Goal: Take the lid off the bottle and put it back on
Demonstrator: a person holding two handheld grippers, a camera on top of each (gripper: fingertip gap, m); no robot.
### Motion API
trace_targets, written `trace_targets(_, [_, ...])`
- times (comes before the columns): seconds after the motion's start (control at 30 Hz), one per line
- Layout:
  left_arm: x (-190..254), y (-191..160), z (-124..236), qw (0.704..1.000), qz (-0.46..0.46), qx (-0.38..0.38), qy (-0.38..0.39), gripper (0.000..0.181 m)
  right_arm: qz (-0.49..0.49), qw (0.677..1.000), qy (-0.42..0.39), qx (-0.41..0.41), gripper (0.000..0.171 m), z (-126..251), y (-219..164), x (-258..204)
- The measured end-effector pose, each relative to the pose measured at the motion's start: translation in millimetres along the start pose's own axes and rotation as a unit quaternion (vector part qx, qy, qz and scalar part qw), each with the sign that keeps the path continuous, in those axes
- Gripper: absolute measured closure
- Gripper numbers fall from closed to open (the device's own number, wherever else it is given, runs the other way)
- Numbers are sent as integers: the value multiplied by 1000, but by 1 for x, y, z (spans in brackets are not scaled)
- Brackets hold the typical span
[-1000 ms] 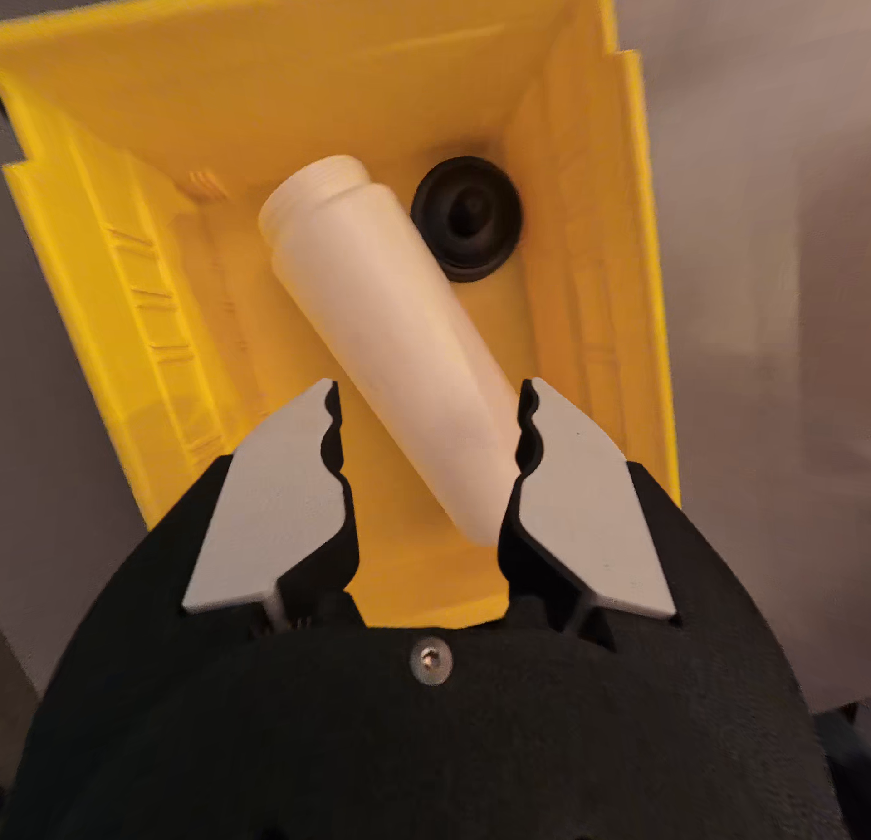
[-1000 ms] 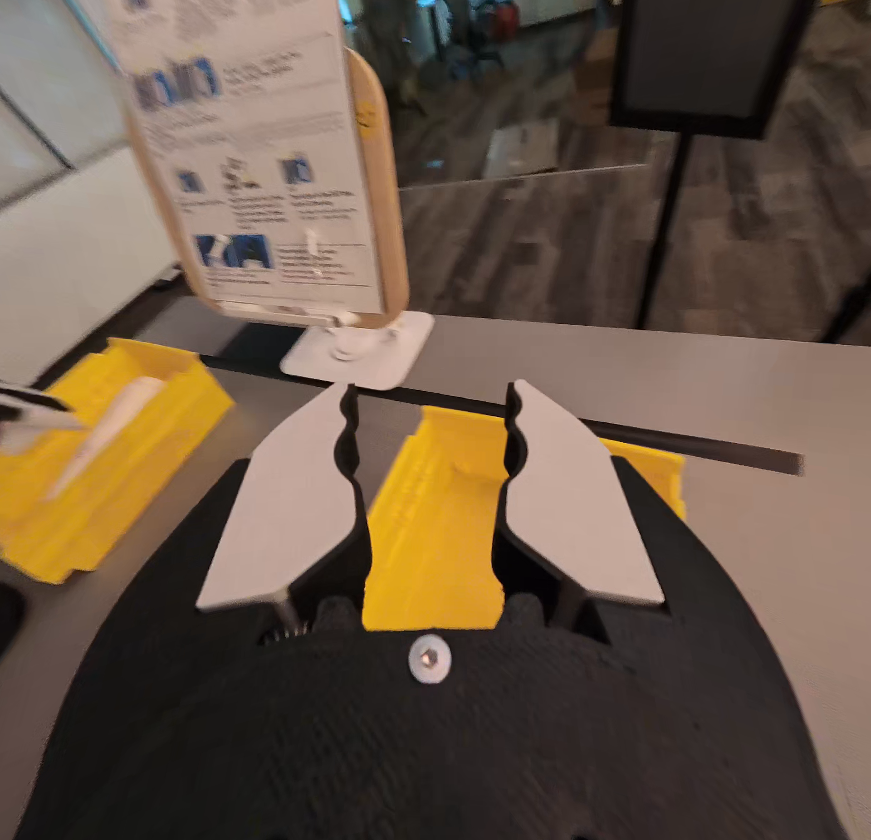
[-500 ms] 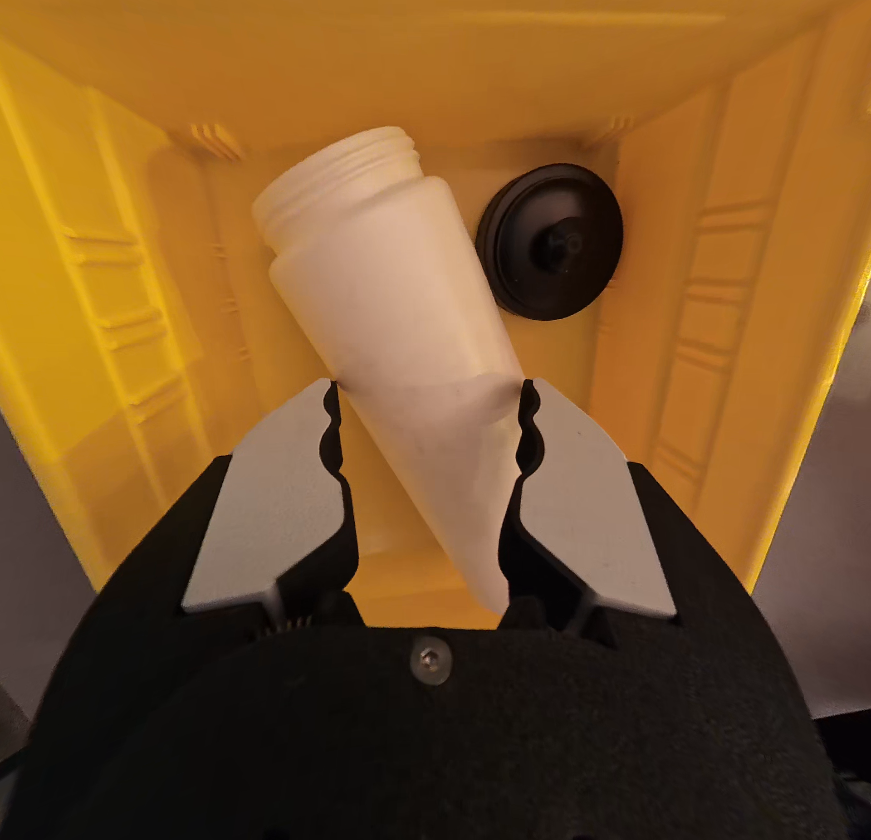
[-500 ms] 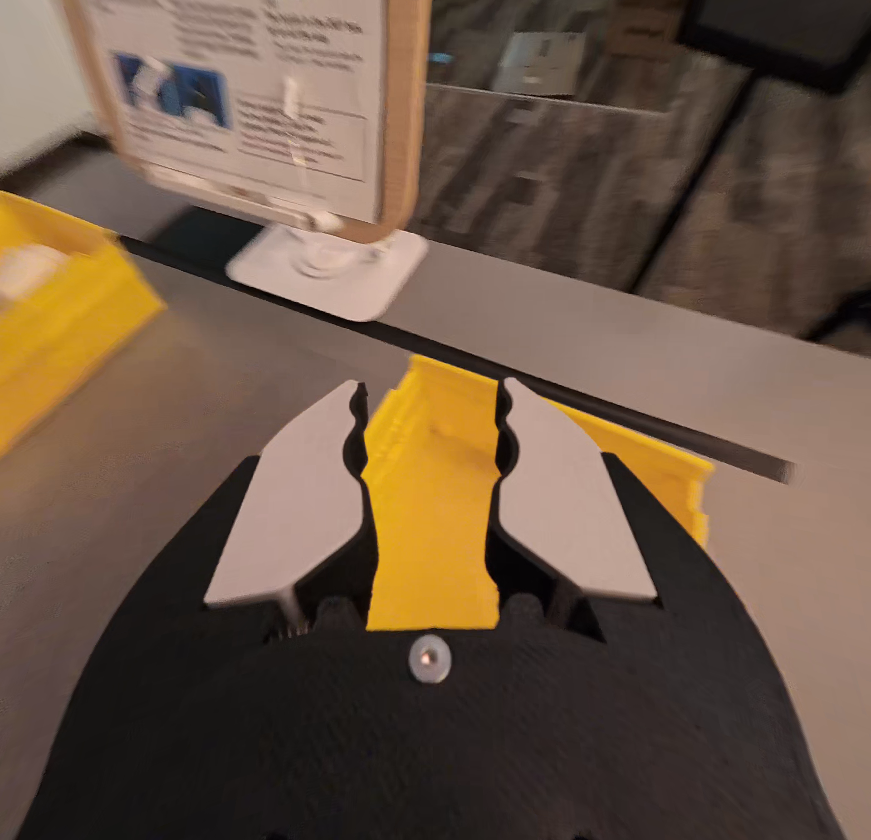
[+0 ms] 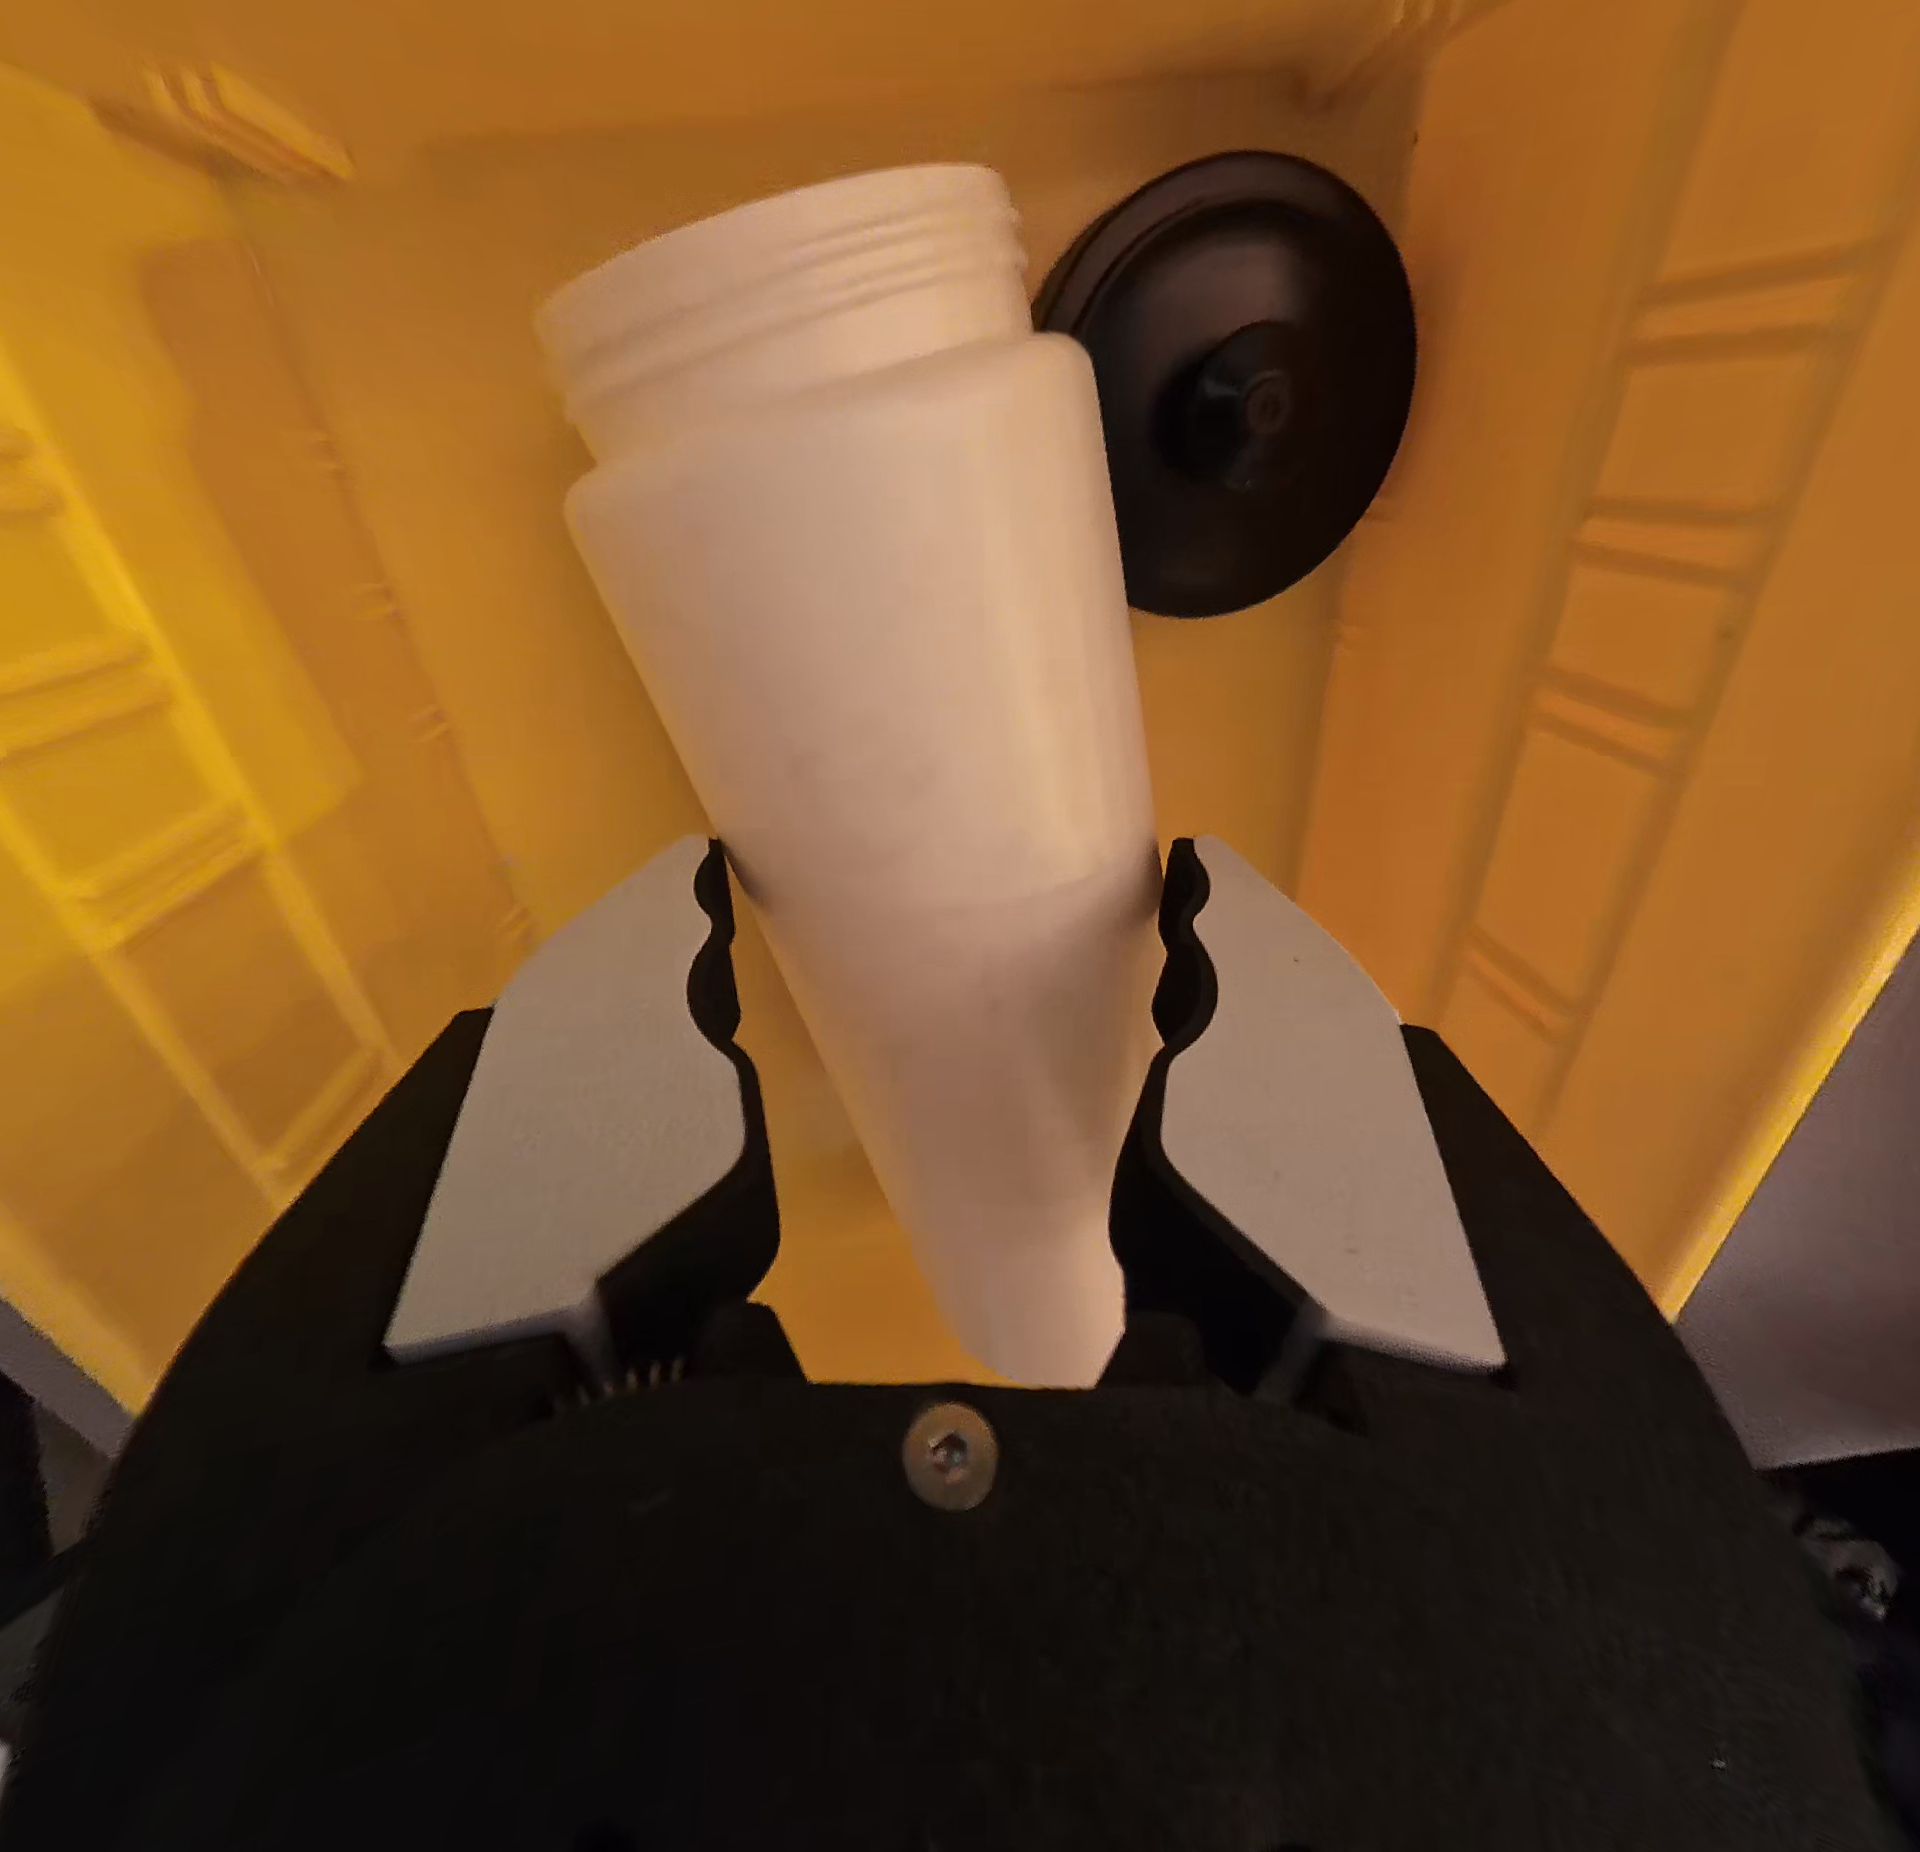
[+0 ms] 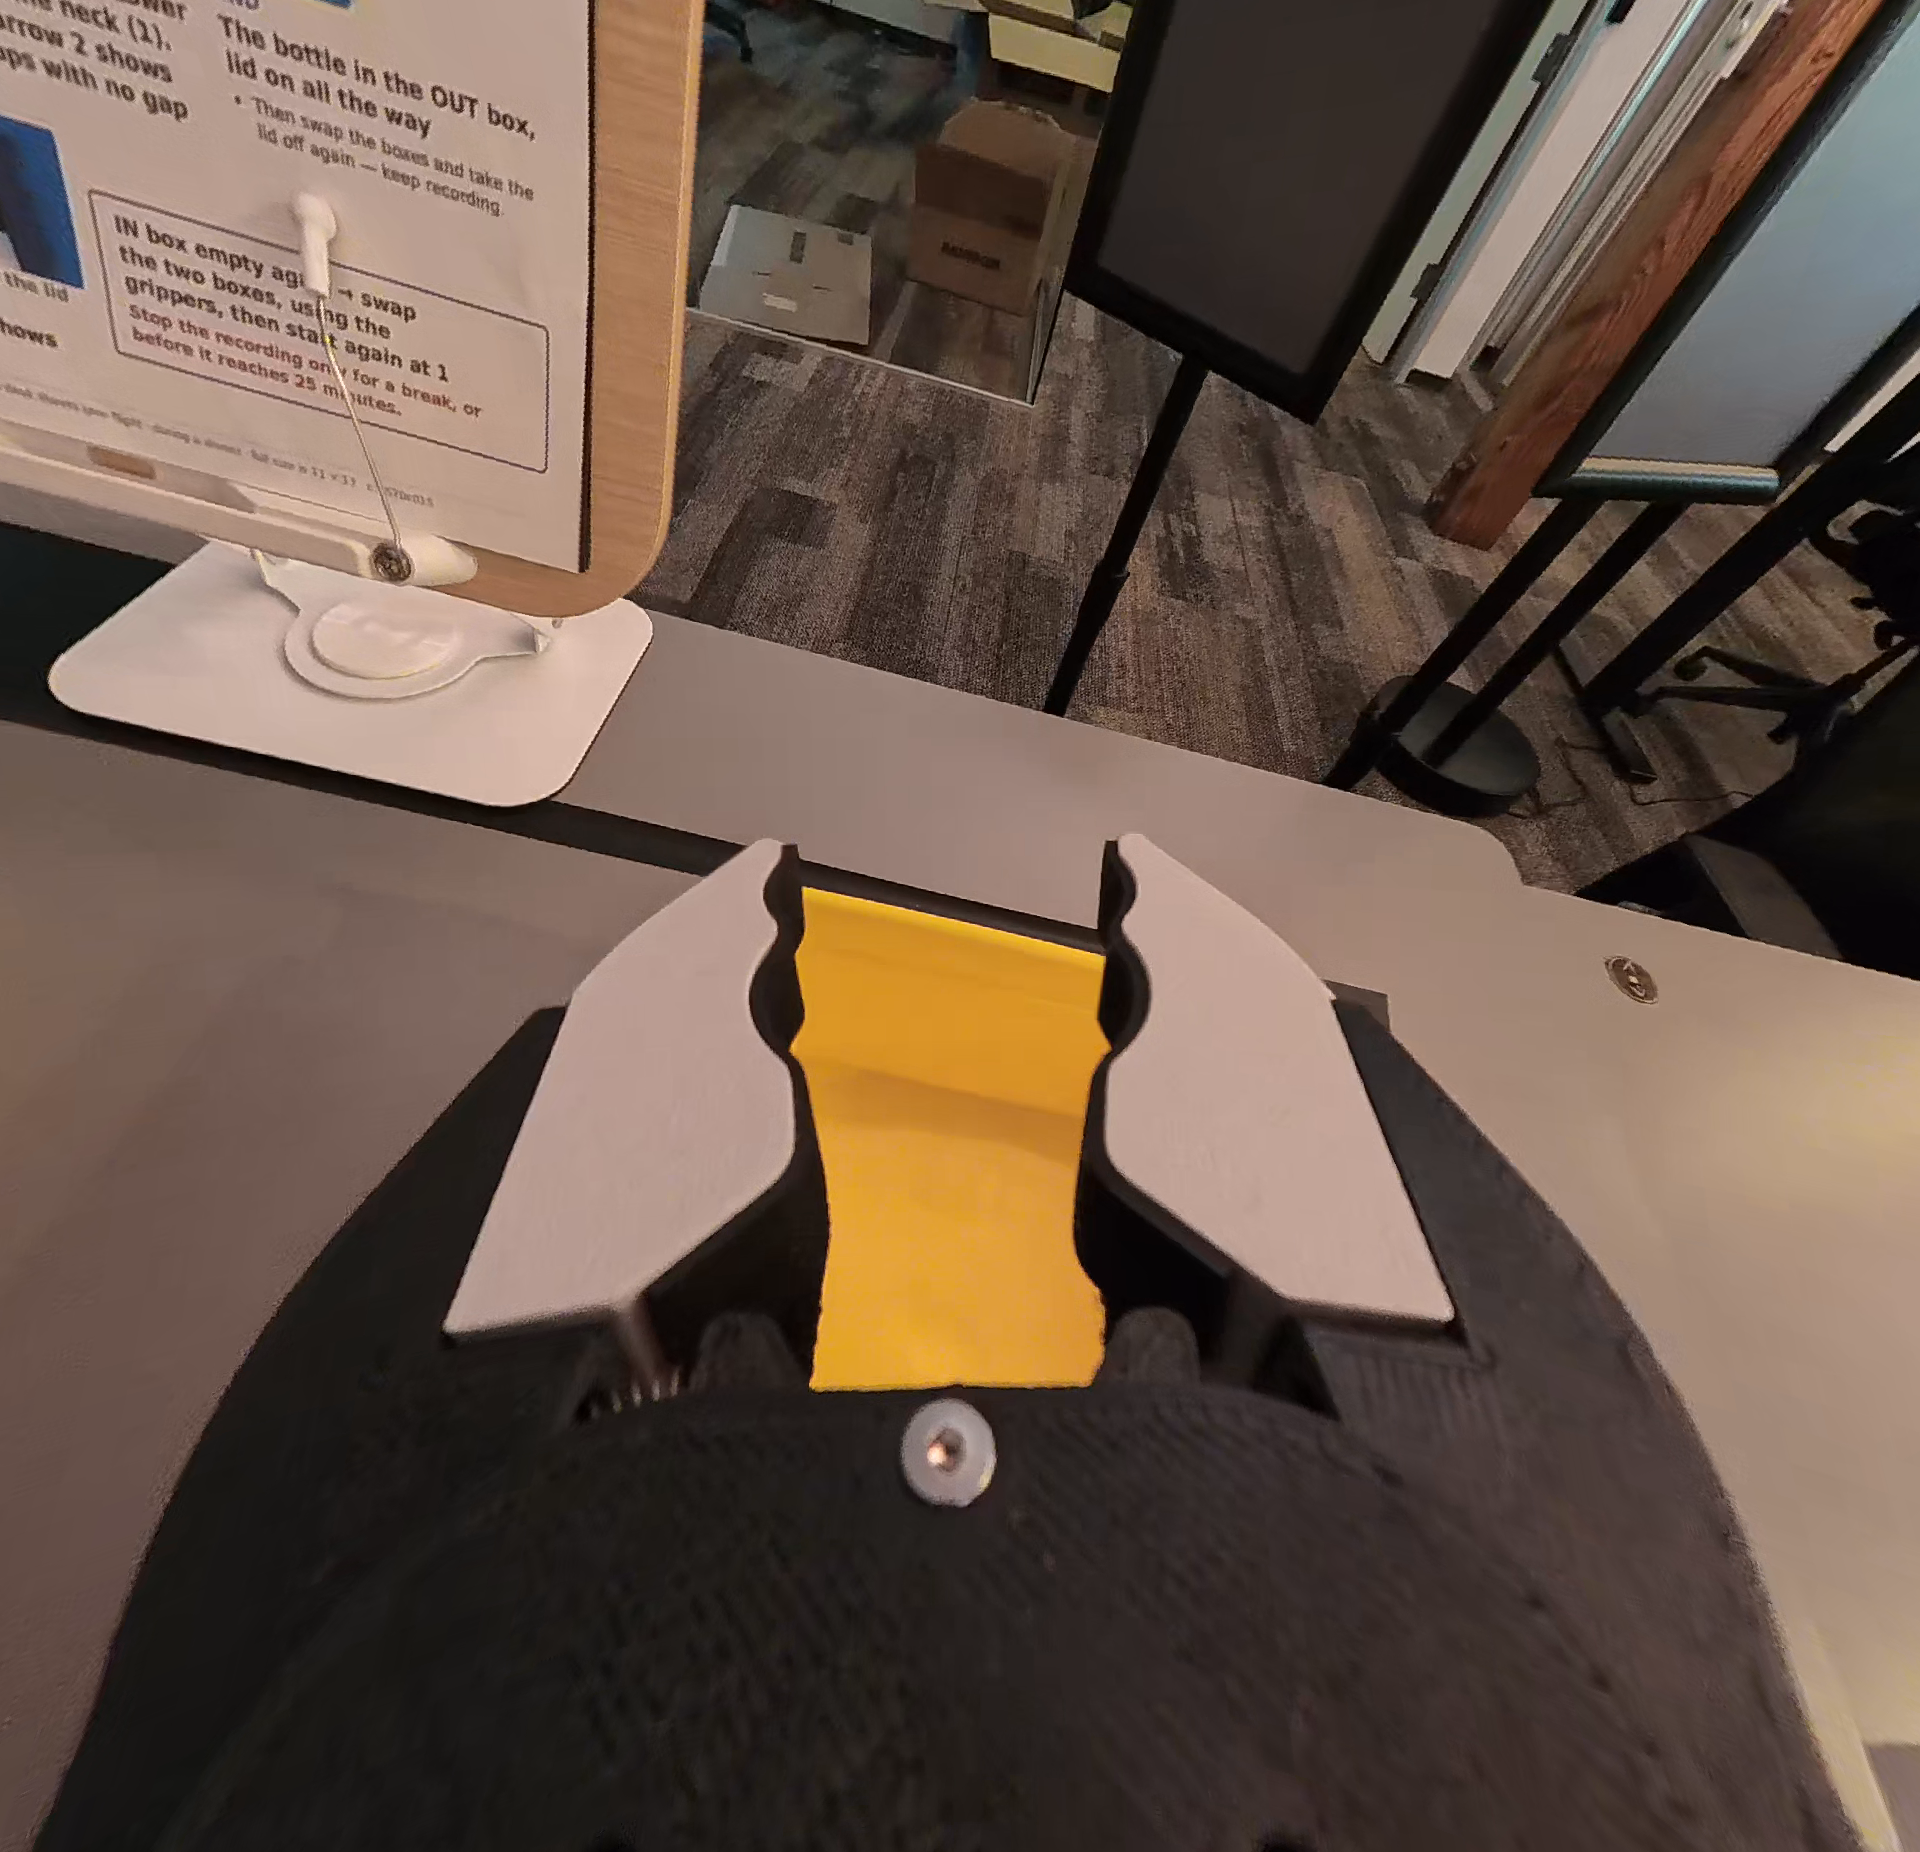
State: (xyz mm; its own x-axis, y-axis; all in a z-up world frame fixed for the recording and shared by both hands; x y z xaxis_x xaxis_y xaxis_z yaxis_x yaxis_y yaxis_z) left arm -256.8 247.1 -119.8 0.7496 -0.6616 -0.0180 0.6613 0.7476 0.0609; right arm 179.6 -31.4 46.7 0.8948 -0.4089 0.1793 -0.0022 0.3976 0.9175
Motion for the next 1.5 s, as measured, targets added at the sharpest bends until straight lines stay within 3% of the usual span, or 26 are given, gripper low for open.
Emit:
trace_targets(0.3, [-13, -5, 14, 1000, -11, 26, -4, 104, 44, 999, 2, -4, 116, -1, 2, -15])
trace_targets(0.53, [-4, 1, 79, 990, -31, 129, -39, 105, 59, 998, 10, 1, 116, -1, 5, -23])
trace_targets(0.63, [36, 12, 137, 963, -71, 240, -99, 105, 58, 998, 28, 10, 116, 3, 10, -32])
trace_targets(0.73, [101, 9, 191, 911, -156, 352, -147, 106, 57, 993, 92, 43, 115, 11, 24, -61])
trace_targets(0.87, [174, -8, 214, 866, -246, 418, -117, 106, 56, 984, 154, 70, 115, 31, 39, -93])
trace_targets(1.03, [261, -27, 202, 805, -325, 461, -183, 106, 67, 959, 254, 105, 115, 54, 51, -126])
trace_targets(1.2, [309, -15, 151, 737, -325, 559, -196, 106, 98, 959, 251, 91, 115, 48, 44, -119])
trace_targets(1.37, [315, 0, 94, 734, -322, 572, -175, 106, 96, 958, 249, 103, 115, 55, 48, -107])
trace_targets(1.5, [306, 1, 76, 736, -314, 577, -165, 106, 95, 958, 244, 114, 115, 61, 53, -97])
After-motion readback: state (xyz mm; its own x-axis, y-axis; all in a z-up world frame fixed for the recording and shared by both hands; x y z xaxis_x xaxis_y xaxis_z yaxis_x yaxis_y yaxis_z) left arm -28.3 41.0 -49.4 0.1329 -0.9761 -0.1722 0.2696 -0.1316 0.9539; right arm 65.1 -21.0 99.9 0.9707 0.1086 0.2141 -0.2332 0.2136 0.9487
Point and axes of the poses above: each gripper's, where its closed fingertips meet, z back along the fingers, y out of its top, x = y × z across the jaws, the point moved 1 cm from there along z, back along the fingers, and after that the axes turned 5 degrees about y, right-handed, at the moved point
